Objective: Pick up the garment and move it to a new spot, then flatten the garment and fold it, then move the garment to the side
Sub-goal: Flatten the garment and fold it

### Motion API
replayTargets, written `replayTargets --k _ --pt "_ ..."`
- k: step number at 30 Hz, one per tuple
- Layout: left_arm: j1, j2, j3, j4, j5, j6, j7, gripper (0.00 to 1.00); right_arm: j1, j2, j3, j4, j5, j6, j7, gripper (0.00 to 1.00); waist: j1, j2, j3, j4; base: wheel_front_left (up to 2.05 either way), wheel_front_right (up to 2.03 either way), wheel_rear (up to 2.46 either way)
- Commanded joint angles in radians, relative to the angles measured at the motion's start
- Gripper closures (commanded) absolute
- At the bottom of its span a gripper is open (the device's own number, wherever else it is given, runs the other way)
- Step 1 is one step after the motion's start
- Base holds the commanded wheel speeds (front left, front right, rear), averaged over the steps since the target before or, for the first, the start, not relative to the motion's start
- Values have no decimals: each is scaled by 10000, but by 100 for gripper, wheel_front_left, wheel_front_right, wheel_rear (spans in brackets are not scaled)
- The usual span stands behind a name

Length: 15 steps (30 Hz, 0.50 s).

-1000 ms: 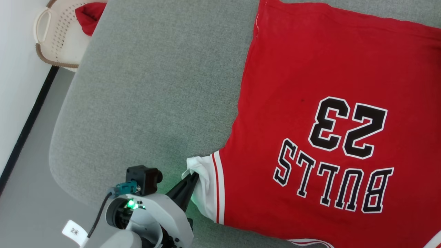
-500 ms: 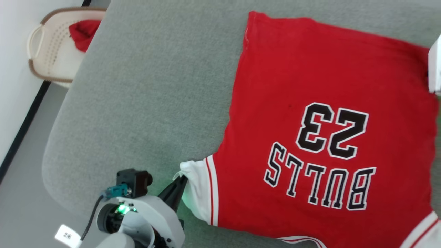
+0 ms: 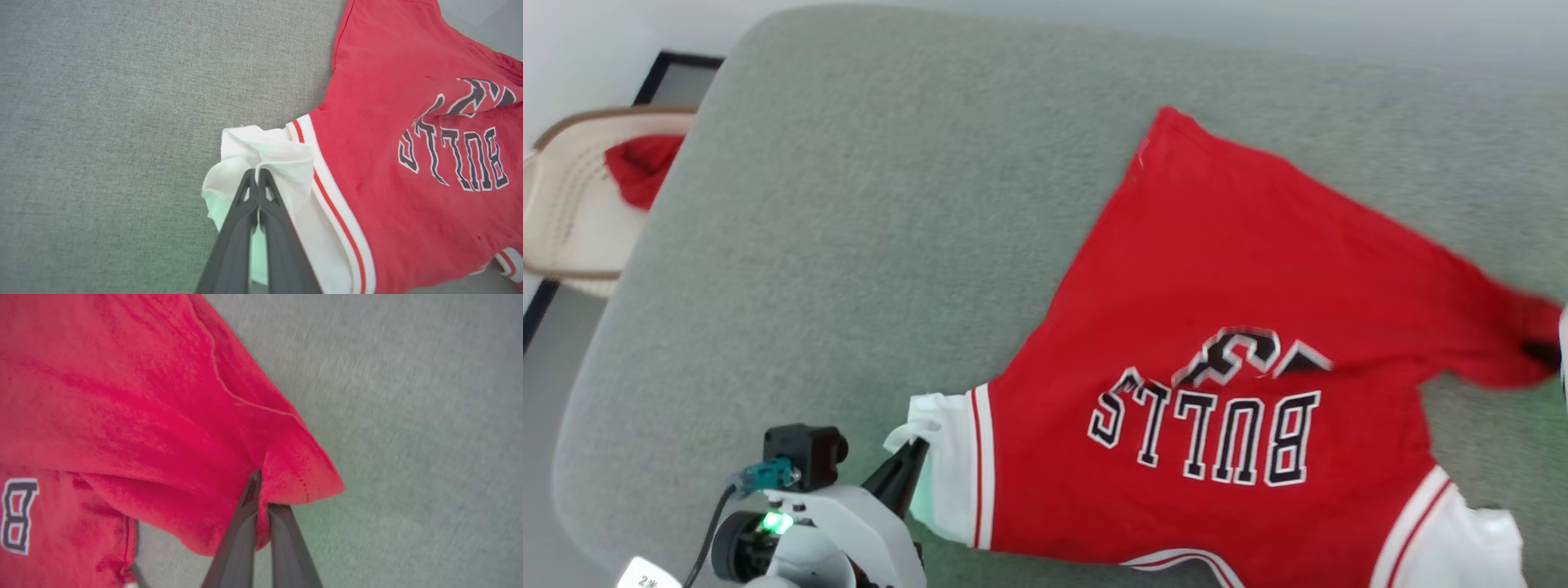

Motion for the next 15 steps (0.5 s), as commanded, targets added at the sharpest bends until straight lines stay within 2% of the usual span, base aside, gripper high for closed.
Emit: replayTargets --k 1,4,7,11,15 --pt "147 91 33 -65 -66 89 16 100 799 -72 -346 -530 118 -11 32 100 0 0 -397 -463 0 0 0" --pt "225 183 57 -193 -70 173 57 100 2229 -14 -1113 -1487 117 -11 81 100 0 0 -484 -649 0 0 0" --pt "274 271 54 -278 -45 230 117 100 3595 354 -2015 -2351 -34 -11 167 100 0 0 -545 -765 0 0 0" --pt "271 304 47 -352 -62 262 158 100 5101 1164 -3005 -3241 -317 -11 305 100 0 0 -622 -868 0 0 0" --pt "281 330 19 -356 -75 257 195 100 6010 1901 -3486 -3899 -790 -11 338 100 0 0 -699 -915 0 0 0"
